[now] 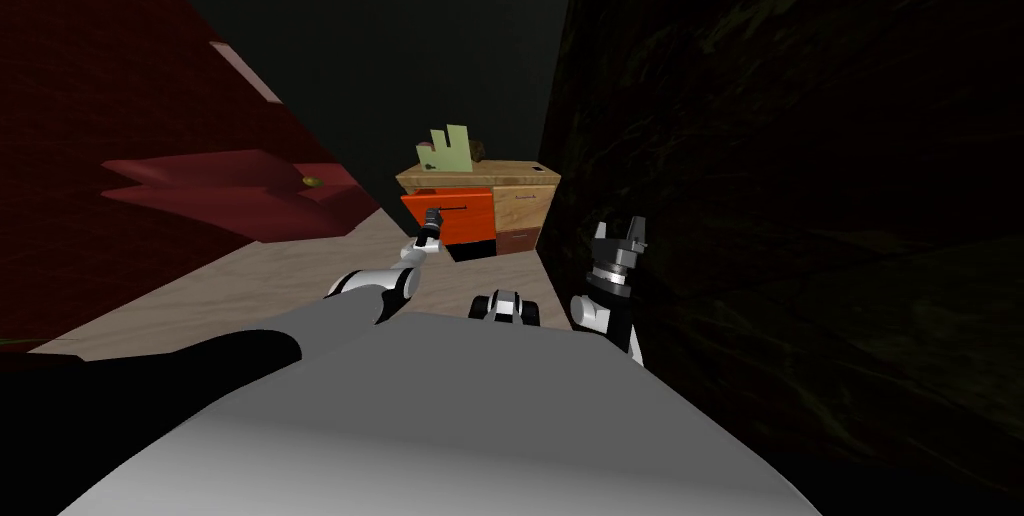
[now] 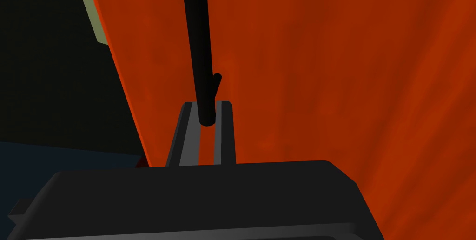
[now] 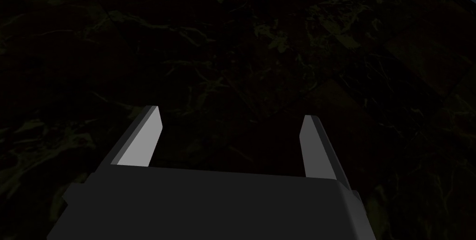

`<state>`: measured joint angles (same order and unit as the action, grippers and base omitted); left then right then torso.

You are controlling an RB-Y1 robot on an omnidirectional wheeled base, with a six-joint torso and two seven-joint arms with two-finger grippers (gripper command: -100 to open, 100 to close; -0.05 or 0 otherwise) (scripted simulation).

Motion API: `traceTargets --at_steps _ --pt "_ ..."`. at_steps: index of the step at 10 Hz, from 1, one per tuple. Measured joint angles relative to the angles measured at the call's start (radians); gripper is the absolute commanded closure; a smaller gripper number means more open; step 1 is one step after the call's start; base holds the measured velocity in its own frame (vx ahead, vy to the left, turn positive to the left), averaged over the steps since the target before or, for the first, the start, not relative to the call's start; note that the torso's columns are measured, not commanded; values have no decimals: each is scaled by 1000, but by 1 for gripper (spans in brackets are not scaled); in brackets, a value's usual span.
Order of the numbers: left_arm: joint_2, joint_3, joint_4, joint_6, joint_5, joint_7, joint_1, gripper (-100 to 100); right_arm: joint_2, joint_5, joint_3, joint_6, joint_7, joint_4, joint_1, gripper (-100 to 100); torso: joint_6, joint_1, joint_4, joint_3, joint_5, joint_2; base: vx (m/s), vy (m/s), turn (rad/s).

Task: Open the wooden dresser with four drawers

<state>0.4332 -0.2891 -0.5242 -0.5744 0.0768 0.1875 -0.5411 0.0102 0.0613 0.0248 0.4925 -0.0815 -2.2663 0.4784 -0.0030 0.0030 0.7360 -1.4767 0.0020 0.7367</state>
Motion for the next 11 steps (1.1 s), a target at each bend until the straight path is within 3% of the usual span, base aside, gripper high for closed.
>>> traceTargets --at_steps 1,3,5,6,8,9,10,11 --pt "27 5 77 -41 -8 30 -24 100 0 0 0 0 0 0 0 0 0 1 -1 -1 0 -1 44 -134 -30" --pt "65 1 140 -106 -25 78 -19 100 0 0 0 0 0 0 0 0 2 1 -1 -1 1 -2 20 -74 3" --pt "62 -3 57 -63 -25 96 34 100 0 0 0 0 0 0 0 0 2 7 -2 -1 3 -2 -3 -29 -48" --pt "81 -3 48 -74 -35 117 57 100 0 0 0 0 0 0 0 0 -2 4 -3 -1 3 -2 27 -89 -8" --pt "129 0 95 -122 -54 173 69 100 0 0 0 0 0 0 0 0 -3 1 -2 -2 1 -2 32 -132 -12" --pt "130 -10 -3 -92 -54 199 136 100 0 0 0 0 0 0 0 0 -1 3 -1 0 1 -1 18 -43 25" --pt "137 -9 32 -98 -57 210 122 100 0 0 0 0 0 0 0 0 1 6 -1 0 3 -1 15 -76 -84" --pt "173 -2 148 -170 -72 235 89 100 0 0 0 0 0 0 0 0 -2 6 -3 -1 4 -2 18 -83 -5"
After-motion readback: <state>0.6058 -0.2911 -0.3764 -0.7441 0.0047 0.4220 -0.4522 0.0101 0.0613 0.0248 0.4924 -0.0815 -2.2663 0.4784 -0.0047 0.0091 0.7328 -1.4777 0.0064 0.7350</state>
